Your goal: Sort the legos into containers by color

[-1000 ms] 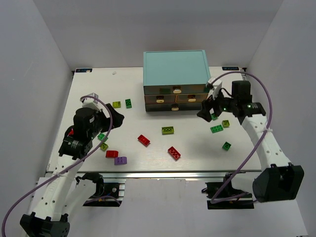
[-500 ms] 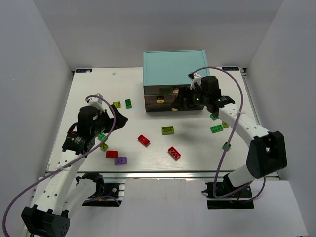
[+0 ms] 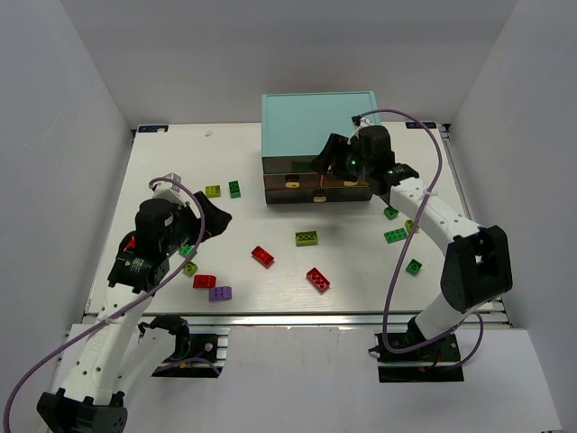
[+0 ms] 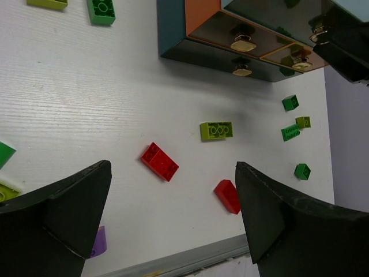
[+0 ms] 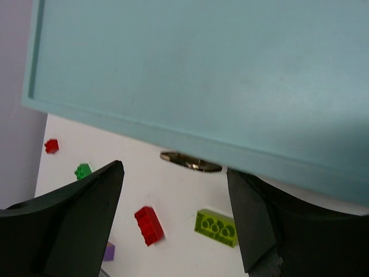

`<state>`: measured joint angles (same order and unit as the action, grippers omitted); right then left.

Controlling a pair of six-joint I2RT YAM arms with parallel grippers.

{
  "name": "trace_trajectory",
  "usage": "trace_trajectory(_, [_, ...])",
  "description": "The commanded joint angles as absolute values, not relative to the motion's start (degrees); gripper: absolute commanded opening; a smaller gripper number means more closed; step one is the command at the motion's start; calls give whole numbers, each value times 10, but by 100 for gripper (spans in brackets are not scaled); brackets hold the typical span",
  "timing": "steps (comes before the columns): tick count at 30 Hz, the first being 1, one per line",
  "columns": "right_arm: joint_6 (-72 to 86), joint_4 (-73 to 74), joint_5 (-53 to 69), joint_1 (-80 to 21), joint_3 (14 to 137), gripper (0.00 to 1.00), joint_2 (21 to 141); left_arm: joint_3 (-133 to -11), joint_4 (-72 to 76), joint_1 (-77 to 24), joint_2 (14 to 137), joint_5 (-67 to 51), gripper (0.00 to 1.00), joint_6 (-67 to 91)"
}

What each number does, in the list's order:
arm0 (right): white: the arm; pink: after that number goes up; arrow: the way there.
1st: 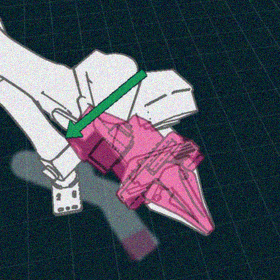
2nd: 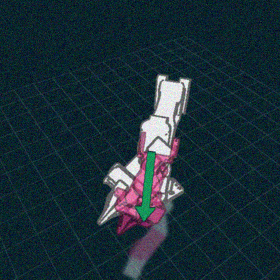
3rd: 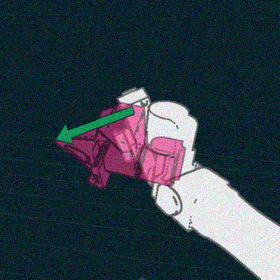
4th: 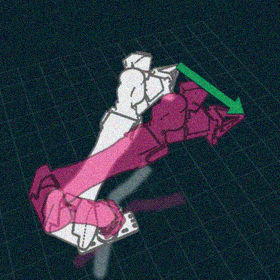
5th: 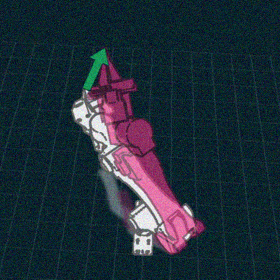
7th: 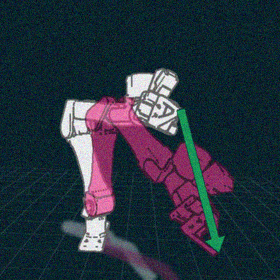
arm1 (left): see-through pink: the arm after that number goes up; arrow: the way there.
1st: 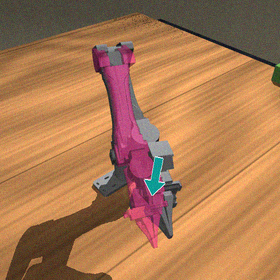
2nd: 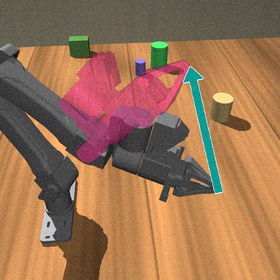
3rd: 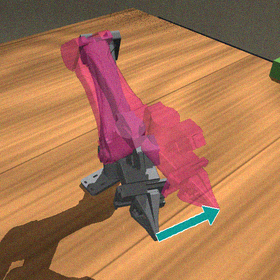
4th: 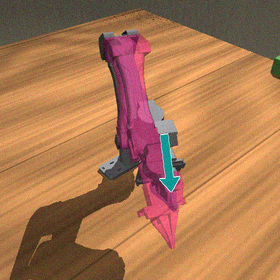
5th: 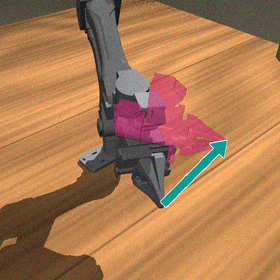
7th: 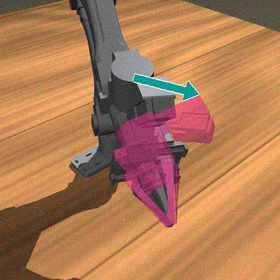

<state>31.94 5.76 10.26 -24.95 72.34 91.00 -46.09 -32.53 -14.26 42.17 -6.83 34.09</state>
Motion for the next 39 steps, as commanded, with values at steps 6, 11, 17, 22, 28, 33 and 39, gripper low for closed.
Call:
trace_trajectory(6, [363,12,44,-253,783,71,949,-457,-318,-142,421,-69,98,350])
trace_trajectory(11, [357,22,35,-251,786,53,956,-457,-318,-142,422,-69,98,348])
trace_trajectory(17, [345,18,35,-251,761,24,941,-447,-307,-142,423,-70,98,352])
trace_trajectory(22, [335,21,70,-255,715,22,899,-447,-291,-142,436,-69,98,356])
trace_trajectory(28, [333,40,91,-263,633,24,822,-456,-259,-142,476,-71,98,360])
trace_trajectory(33, [344,47,94,-265,592,28,795,-465,-238,-142,512,-75,98,361])
trace_trajectory(39, [354,50,102,-270,580,34,784,-488,-246,-142,544,-62,98,360])
